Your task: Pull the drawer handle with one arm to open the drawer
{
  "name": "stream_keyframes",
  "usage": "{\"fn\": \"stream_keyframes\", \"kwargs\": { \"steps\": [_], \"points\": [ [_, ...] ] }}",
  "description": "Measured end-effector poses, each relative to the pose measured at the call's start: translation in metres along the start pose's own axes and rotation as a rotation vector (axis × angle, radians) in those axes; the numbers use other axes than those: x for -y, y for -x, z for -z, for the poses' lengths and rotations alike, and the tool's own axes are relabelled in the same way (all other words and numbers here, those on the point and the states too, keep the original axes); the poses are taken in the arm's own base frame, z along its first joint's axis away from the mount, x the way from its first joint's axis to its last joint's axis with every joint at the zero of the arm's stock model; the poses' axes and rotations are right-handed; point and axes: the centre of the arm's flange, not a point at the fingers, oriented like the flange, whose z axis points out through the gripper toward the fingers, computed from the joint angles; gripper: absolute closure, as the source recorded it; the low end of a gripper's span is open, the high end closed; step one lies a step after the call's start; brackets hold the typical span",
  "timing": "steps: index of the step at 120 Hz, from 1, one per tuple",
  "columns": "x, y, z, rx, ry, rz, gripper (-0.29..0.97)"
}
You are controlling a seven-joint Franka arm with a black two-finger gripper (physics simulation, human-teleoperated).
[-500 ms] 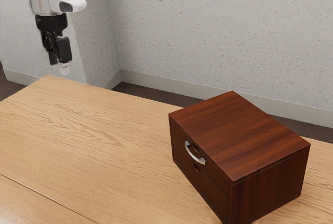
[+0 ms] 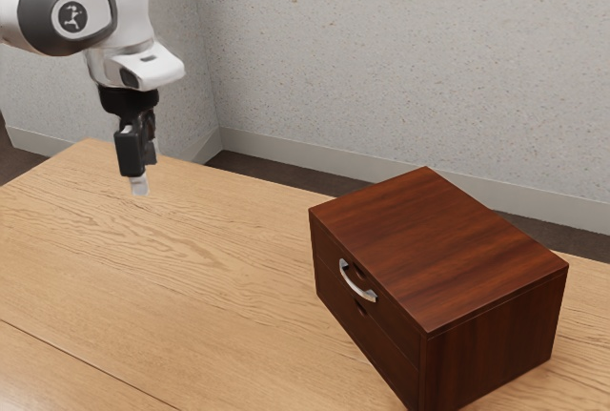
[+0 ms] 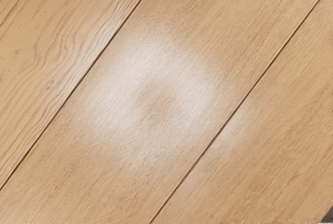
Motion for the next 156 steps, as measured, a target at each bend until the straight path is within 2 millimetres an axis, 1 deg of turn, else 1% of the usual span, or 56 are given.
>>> {"fn": "stream_keyframes", "kwargs": {
  "steps": [6, 12, 16, 26, 34, 38, 45, 54, 65, 75, 83, 94, 104, 116, 140, 156],
  "points": [
    [-0.011, -0.012, -0.014, 0.022, -0.034, -0.075, 0.00],
    [-0.023, -0.027, -0.025, 0.041, -0.077, -0.154, 0.00],
    [-0.032, -0.037, -0.037, 0.052, -0.100, -0.207, 0.00],
    [-0.046, -0.057, -0.061, 0.054, -0.156, -0.318, 0.00],
    [-0.053, -0.070, -0.066, 0.027, -0.202, -0.390, 0.03],
    [-0.057, -0.078, -0.065, 0.011, -0.226, -0.424, 0.06],
    [-0.063, -0.095, -0.071, -0.015, -0.262, -0.489, 0.13],
    [-0.065, -0.108, -0.086, -0.047, -0.297, -0.545, 0.19],
    [-0.068, -0.131, -0.102, -0.079, -0.333, -0.616, 0.25],
    [-0.071, -0.149, -0.112, -0.103, -0.363, -0.670, 0.29],
    [-0.071, -0.156, -0.114, -0.137, -0.374, -0.686, 0.31],
    [-0.068, -0.159, -0.113, -0.215, -0.356, -0.674, 0.33],
    [-0.068, -0.163, -0.116, -0.250, -0.346, -0.689, 0.35],
    [-0.067, -0.170, -0.125, -0.260, -0.336, -0.720, 0.37],
    [-0.065, -0.180, -0.135, -0.251, -0.341, -0.834, 0.40],
    [-0.059, -0.192, -0.135, -0.247, -0.356, -0.909, 0.41]
  ]
}}
